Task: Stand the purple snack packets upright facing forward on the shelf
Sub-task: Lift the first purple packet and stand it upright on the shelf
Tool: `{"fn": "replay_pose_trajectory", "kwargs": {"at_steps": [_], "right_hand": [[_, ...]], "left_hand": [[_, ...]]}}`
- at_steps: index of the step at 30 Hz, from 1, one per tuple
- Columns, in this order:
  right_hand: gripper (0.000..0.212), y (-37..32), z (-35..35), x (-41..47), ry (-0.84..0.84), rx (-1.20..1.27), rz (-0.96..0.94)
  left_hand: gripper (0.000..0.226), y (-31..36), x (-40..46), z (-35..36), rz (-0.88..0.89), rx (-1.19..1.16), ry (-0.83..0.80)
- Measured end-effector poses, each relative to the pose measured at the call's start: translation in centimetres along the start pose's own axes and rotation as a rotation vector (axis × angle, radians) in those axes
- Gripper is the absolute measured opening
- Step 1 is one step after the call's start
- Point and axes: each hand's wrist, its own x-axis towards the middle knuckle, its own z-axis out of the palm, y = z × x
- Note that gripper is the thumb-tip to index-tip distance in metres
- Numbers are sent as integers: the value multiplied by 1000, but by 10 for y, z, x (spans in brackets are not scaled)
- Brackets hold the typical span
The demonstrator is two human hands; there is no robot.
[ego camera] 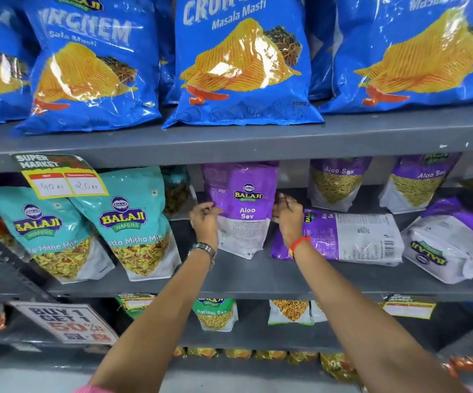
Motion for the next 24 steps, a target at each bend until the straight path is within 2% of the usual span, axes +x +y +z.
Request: {"fn": "replay_pose_trajectory", "kwargs": {"at_steps": [1,2,5,8,10,12,14,17,21,24], "right_hand": [[30,1,0,-1,-20,-1,14],[27,1,1,-3,-43,-16,24],[15,1,5,-10,-120,-57,32],[21,-5,10,-16,-197,-58,75],[18,-9,13,-19,-282,-77,100],[17,-11,14,-18,-308,-102,105],[18,-13,14,-12,-256,-98,77],[19,-15,16,3,-132,-84,35],[39,-15,28,22,-146,-72,-7],[42,-26,36,27,-195,-162,-1]], "left_hand": [[16,-1,-8,3,57,63,-45],[19,-2,-16,4,107,109,-119],[60,-9,-32,9,216,266,-298],[75,-13,-34,11,263,315,-321],[62,-10,-34,11,252,268,-275],[39,-9,-30,8,198,159,-226],[29,-9,-25,1,135,64,-198],[15,-11,-15,-9,134,101,-168],[8,-8,-6,-17,135,77,-133],[22,-3,2,-17,47,19,-132]]}}
